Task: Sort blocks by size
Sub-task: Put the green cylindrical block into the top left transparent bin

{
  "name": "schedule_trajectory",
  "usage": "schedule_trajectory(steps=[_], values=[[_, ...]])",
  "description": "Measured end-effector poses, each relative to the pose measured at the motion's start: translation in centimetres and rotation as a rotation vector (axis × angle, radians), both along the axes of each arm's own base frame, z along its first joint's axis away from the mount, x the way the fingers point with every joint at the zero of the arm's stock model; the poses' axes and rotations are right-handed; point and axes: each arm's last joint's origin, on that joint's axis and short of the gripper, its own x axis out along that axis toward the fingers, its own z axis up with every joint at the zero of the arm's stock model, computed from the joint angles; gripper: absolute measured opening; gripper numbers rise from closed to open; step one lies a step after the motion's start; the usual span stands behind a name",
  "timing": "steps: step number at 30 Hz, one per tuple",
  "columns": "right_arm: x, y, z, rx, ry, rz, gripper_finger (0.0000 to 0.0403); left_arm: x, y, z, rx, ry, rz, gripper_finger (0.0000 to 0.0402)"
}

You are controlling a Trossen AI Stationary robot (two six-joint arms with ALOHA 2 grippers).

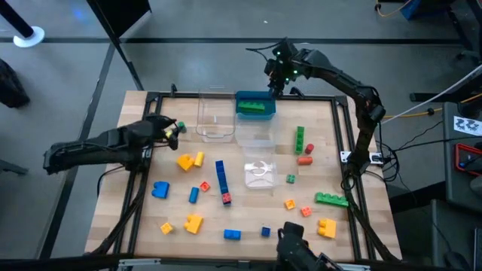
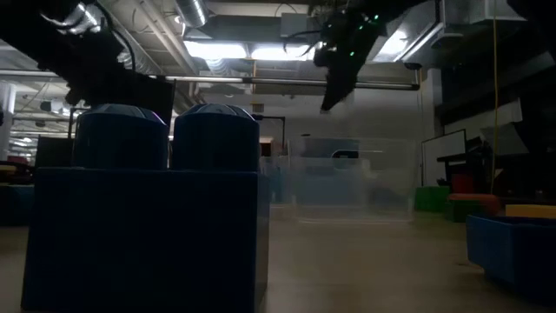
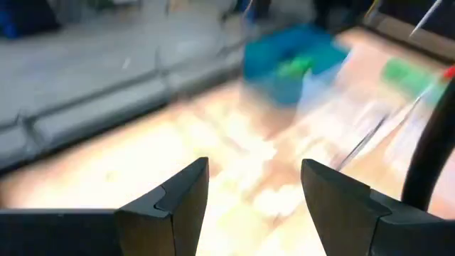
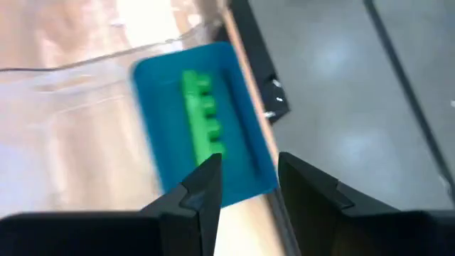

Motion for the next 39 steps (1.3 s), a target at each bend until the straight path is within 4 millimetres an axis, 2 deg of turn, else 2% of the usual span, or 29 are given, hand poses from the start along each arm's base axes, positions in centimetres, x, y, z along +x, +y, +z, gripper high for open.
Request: schedule_trajectory(steps=[7,16,21,24,30,39], values=[[-2.2,2.2,2.3,0.08,-0.011,0.044,0.014,0.8,0.8,-2.2,-0.158,0.175,0.138,0.021],[-4.1,4.3,4.1,0.192,-0.06,0.118,0.014,1.8,2.2,-3.3,-0.226,0.229,0.24,0.021],[-4.8,5.2,4.3,0.263,-0.065,0.168,0.014,2.4,3.0,-3.8,-0.244,0.243,0.247,0.021],[-5.3,5.7,3.4,0.301,-0.056,0.176,0.014,2.6,3.4,-4.1,-0.262,0.26,0.27,0.021],[-6.8,7.0,-0.2,0.323,-0.037,0.167,0.014,2.8,4.2,-4.7,-0.284,0.283,0.303,0.021],[-10.4,10.1,-3.7,0.332,-0.091,0.096,0.014,3.4,5.3,-5.7,-0.329,0.311,0.306,0.021]])
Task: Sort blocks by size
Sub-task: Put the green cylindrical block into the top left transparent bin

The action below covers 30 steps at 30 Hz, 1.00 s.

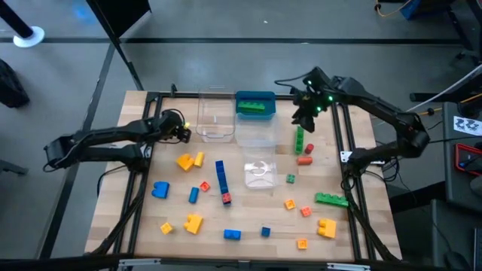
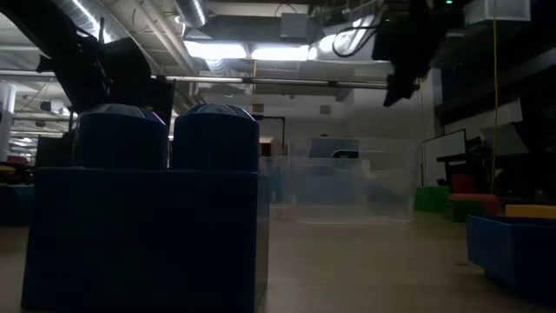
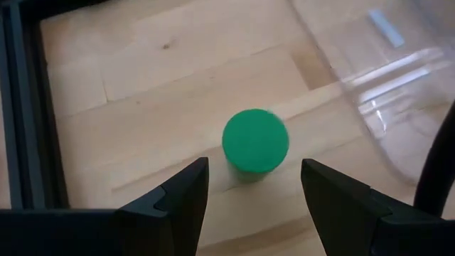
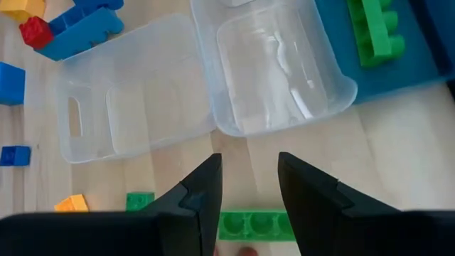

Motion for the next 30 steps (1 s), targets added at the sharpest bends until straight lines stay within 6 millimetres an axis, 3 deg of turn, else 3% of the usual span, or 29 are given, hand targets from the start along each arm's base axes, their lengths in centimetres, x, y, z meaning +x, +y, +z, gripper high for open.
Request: schedule_trajectory(steps=[11,19,30], values=[[-4.1,3.5,-4.4,0.027,-0.081,-0.129,0.014,0.7,1.4,-1.5,-0.015,0.068,0.001,0.021],[-5.7,4.8,-6.9,0.056,-0.125,-0.2,0.014,0.9,1.8,-2.1,-0.027,0.101,-0.01,0.0207],[-5.8,5.2,-9.9,0.136,-0.198,-0.212,0.014,1.0,1.9,-2.3,-0.028,0.103,-0.007,0.0114]])
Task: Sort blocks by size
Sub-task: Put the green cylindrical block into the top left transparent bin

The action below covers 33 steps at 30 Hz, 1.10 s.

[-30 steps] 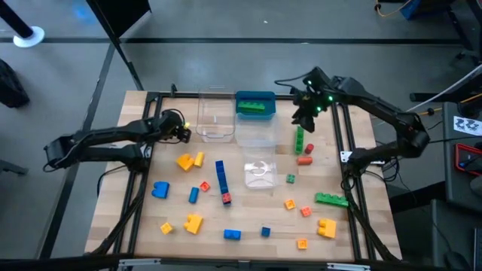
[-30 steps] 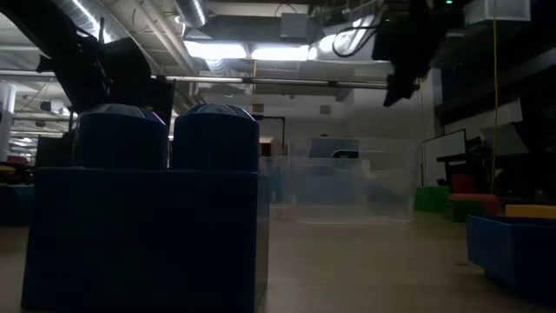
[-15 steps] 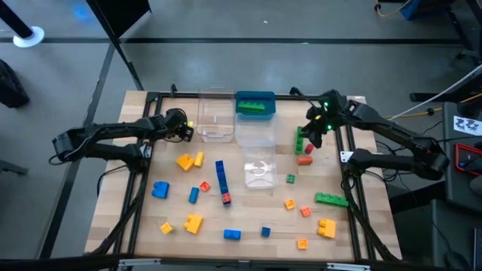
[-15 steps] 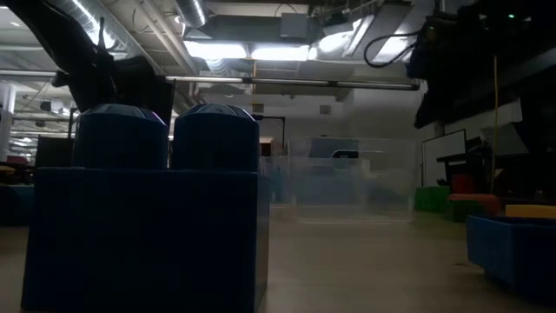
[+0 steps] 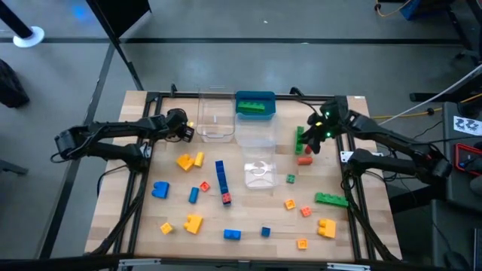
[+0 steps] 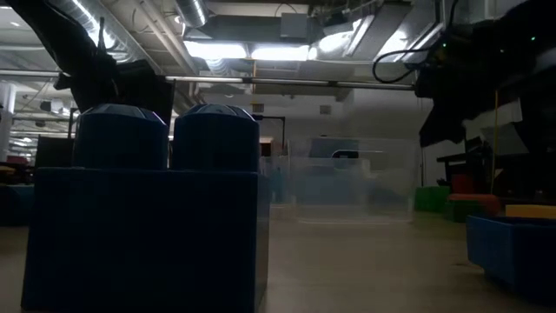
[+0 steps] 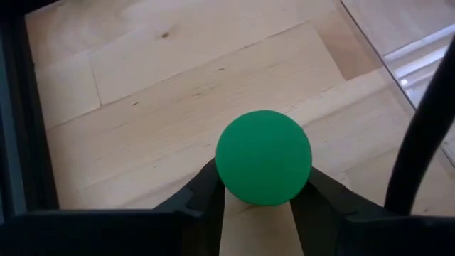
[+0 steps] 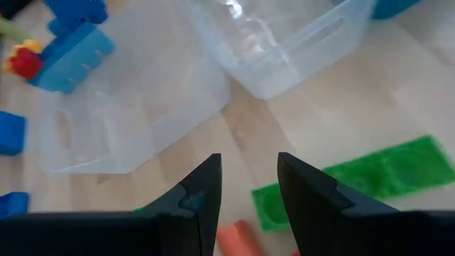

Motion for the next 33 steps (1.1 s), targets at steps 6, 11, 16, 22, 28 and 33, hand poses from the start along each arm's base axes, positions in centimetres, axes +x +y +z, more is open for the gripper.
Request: schedule_trajectory(steps=[6,11,16,22,28,33], values=[[0.1,0.0,0.0,0.012,-0.032,0.026,0.014,-0.1,-0.1,0.5,0.002,-0.011,0.001,0.0114],[0.2,-0.2,0.1,-0.037,-0.037,-0.003,0.014,0.5,0.4,3.0,0.063,-0.06,-0.036,0.0115],[0.1,-0.5,0.0,-0.101,0.016,-0.077,0.014,1.3,0.9,6.9,0.151,-0.129,-0.08,0.0115],[0.0,-0.8,-0.1,-0.169,0.075,-0.158,0.014,1.8,1.2,11.1,0.255,-0.254,-0.096,0.0118],[0.1,-1.3,0.1,-0.21,0.084,-0.276,0.014,3.7,1.3,11.7,0.205,-0.468,-0.214,0.012],[0.2,-1.8,0.1,-0.24,0.11,-0.375,0.014,5.8,1.2,9.9,0.15,-0.416,-0.275,0.0128]])
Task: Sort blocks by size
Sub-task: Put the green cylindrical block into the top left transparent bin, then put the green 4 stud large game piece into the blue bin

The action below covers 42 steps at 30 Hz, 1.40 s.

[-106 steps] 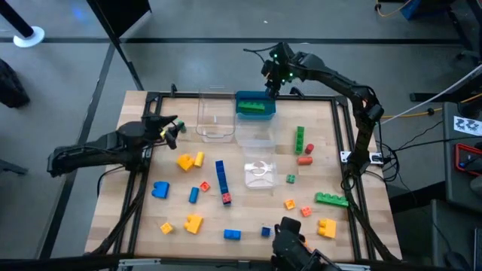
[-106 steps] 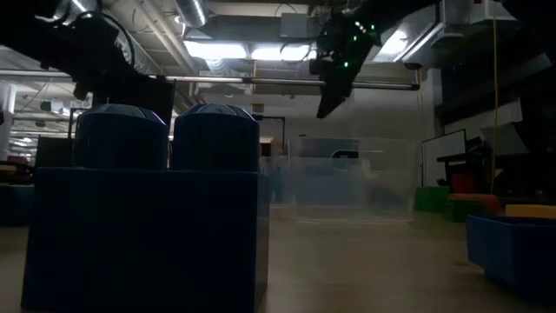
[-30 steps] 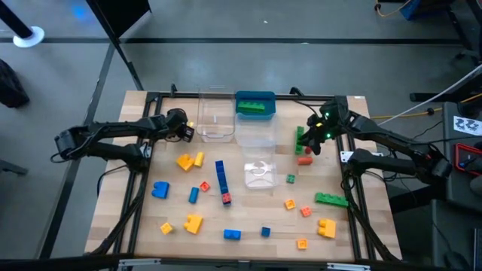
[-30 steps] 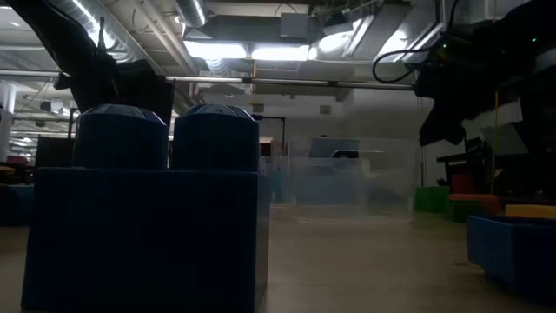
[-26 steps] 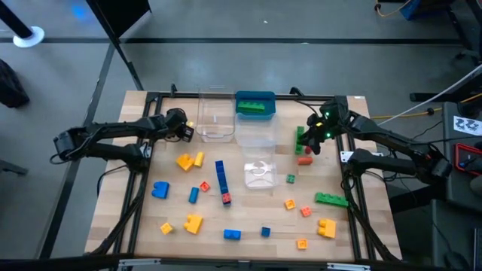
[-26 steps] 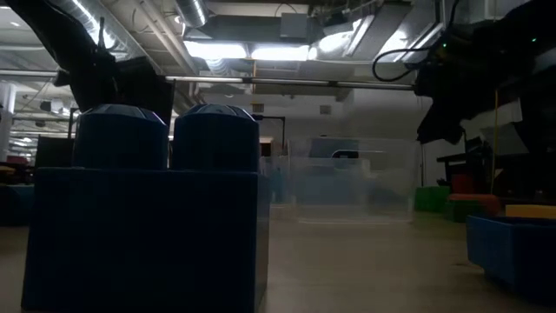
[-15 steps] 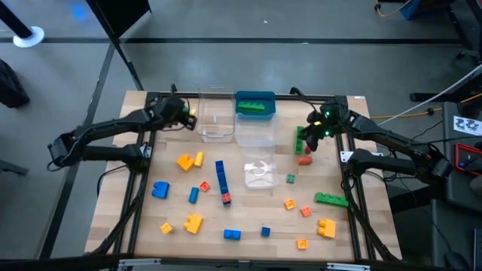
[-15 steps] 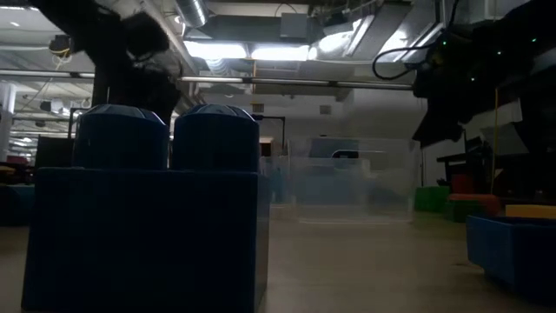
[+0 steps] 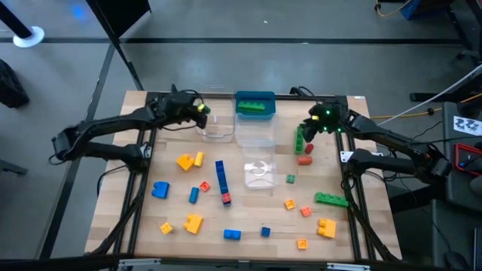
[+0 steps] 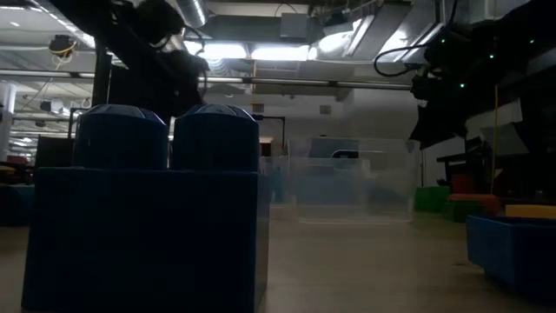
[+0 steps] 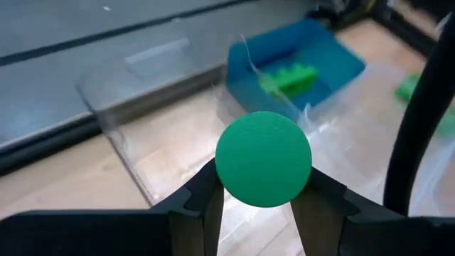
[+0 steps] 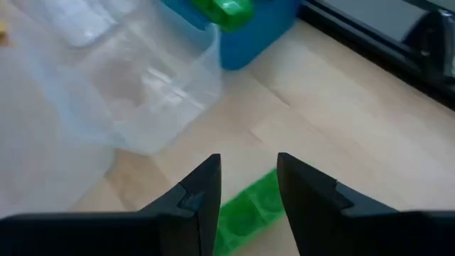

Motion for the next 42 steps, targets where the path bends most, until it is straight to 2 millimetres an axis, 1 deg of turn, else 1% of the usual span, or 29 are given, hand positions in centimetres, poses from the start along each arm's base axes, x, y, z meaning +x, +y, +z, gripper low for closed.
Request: schedule_trajectory(steps=[6,10,13,18,22,29,38,42], values=[[0.3,-0.5,-1.0,0.049,0.056,-0.108,0.014,1.9,0.4,-2.3,-0.017,0.078,-0.041,0.0151],[0.6,-1.0,-2.0,0.082,0.106,-0.184,0.014,2.6,0.6,-3.2,-0.017,0.094,-0.078,0.016],[0.9,-1.2,-2.8,0.12,0.137,-0.205,0.014,3.0,0.7,-3.7,-0.03,0.1,-0.107,0.0168],[1.1,-1.5,-3.9,0.185,0.17,-0.246,0.014,3.0,0.9,-3.7,-0.032,0.095,-0.103,0.0182],[1.1,-1.4,-4.4,0.237,0.19,-0.288,0.014,3.0,1.2,-3.5,-0.018,0.068,-0.093,0.0183],[1.4,-1.7,-4.9,0.236,0.202,-0.307,0.014,3.1,1.3,-3.3,-0.004,0.051,-0.091,0.0184],[2.2,-2.5,-6.7,0.262,0.236,-0.33,0.0139,3.1,1.3,-3.3,-0.005,0.051,-0.092,0.018],[2.7,-2.8,-7.3,0.278,0.22,-0.307,0.0122,3.1,1.3,-3.3,-0.005,0.051,-0.093,0.018]])
